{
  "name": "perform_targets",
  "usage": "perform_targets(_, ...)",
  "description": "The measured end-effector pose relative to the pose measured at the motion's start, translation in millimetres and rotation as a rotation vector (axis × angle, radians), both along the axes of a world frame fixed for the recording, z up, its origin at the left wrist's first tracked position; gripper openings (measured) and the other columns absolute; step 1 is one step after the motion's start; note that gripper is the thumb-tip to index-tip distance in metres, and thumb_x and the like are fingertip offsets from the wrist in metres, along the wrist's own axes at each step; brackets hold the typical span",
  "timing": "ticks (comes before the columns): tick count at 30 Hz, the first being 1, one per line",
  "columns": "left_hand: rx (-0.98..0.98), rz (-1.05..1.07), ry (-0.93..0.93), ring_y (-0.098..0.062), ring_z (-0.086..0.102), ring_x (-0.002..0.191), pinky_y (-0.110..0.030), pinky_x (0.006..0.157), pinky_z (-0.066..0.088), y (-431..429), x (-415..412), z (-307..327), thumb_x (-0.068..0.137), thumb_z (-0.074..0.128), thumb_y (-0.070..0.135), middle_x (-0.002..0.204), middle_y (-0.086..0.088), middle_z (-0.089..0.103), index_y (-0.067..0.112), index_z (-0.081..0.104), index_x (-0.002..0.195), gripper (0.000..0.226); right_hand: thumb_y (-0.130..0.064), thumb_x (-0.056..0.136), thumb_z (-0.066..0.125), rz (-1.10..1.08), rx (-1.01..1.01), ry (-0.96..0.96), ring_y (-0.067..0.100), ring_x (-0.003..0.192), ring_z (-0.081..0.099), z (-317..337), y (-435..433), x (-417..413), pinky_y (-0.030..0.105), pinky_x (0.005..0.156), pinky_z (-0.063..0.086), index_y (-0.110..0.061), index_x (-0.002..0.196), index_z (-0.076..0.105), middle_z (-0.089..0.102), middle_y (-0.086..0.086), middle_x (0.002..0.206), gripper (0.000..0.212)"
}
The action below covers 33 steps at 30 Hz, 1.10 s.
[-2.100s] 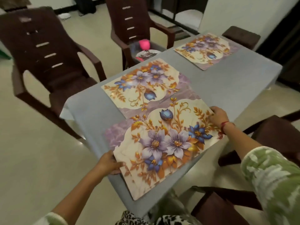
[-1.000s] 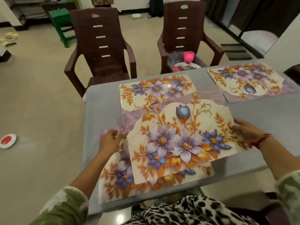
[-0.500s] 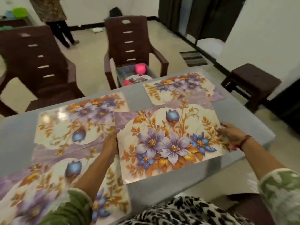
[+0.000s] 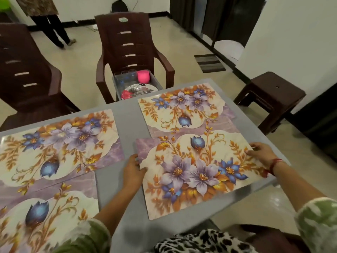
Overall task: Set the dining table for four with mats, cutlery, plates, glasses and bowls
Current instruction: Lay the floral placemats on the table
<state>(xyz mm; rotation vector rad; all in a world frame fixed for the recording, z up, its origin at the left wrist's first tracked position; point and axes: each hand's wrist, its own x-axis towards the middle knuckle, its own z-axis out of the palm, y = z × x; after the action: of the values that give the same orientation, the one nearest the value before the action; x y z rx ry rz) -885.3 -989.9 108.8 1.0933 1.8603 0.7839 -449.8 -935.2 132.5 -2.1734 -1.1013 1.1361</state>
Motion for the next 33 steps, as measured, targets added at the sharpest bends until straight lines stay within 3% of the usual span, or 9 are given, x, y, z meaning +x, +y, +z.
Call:
perform_targets(6,0.004,-0.076,0.223,-0.03,0.057,0.11,-0.039,0.093,0.049,1,13,-8,0.077,0.077,0.013,0.125,-0.014,0.048,0.015,0.041,0.14,0.073,-0.009,0.077,0.074,0.137,-0.201,-0.14,0.028,0.087,0.062,-4,38,24,0.04,0.081,0.051,-0.009,0.088,0.065,0.067,0.015,0.093,0.014)
perform_targets(9,-0.059,-0.062,0.285,-0.031,0.057,0.109,-0.038,0.093,0.047,-3,29,-4,0.081,0.072,0.01,0.128,-0.015,0.043,0.012,0.043,0.139,0.065,-0.022,0.085,0.068,0.307,-0.347,-0.142,0.027,0.08,0.065,-2,62,35,0.037,0.071,0.055,-0.006,0.087,0.064,0.068,0.014,0.086,0.016)
perform_targets(13,-0.051,-0.026,0.407,-0.04,0.058,0.1,-0.036,0.083,0.045,-9,40,-9,0.071,0.074,-0.006,0.113,-0.025,0.056,0.003,0.059,0.123,0.055,-0.013,0.088,0.063,0.57,-0.48,-0.132,0.02,0.063,0.065,5,94,49,0.027,0.058,0.055,-0.005,0.079,0.064,0.069,0.009,0.069,0.012)
perform_targets(17,-0.134,0.063,0.497,-0.04,0.06,0.097,-0.042,0.083,0.048,-15,48,-16,0.071,0.07,-0.005,0.107,-0.021,0.064,0.005,0.058,0.122,0.053,-0.014,0.085,0.068,0.772,-0.605,-0.179,0.015,0.054,0.067,-2,104,54,0.022,0.05,0.052,-0.004,0.075,0.066,0.07,0.006,0.059,0.014)
perform_targets(20,-0.144,0.147,0.506,-0.045,0.058,0.099,-0.047,0.086,0.046,-16,62,-17,0.069,0.067,-0.012,0.108,-0.026,0.064,-0.004,0.059,0.118,0.049,-0.018,0.086,0.067,0.87,-0.596,-0.216,0.018,0.06,0.067,-10,107,51,0.026,0.059,0.057,0.001,0.081,0.068,0.07,0.01,0.069,0.02)
perform_targets(23,-0.235,0.169,0.564,-0.046,0.052,0.105,-0.048,0.091,0.042,-17,71,-17,0.073,0.066,-0.005,0.113,-0.027,0.059,-0.002,0.055,0.122,0.05,-0.023,0.085,0.069,0.905,-0.534,-0.255,0.02,0.061,0.067,-11,110,51,0.029,0.065,0.058,0.002,0.081,0.069,0.071,0.013,0.074,0.026)
perform_targets(29,-0.362,0.268,0.555,-0.048,0.047,0.109,-0.048,0.098,0.037,-20,91,-4,0.077,0.066,0.007,0.121,-0.029,0.045,0.003,0.049,0.126,0.052,-0.023,0.086,0.068,0.842,-0.343,-0.213,0.014,0.057,0.065,-9,107,58,0.021,0.052,0.052,-0.009,0.076,0.066,0.069,0.004,0.069,0.017)
perform_targets(33,-0.226,0.344,0.602,-0.046,0.041,0.118,-0.054,0.098,0.036,-6,103,8,0.079,0.069,0.016,0.129,-0.027,0.041,0.005,0.047,0.129,0.055,-0.019,0.085,0.065,0.715,-0.167,-0.141,0.018,0.069,0.066,-10,107,61,0.027,0.063,0.055,-0.011,0.078,0.065,0.069,0.004,0.076,0.011)
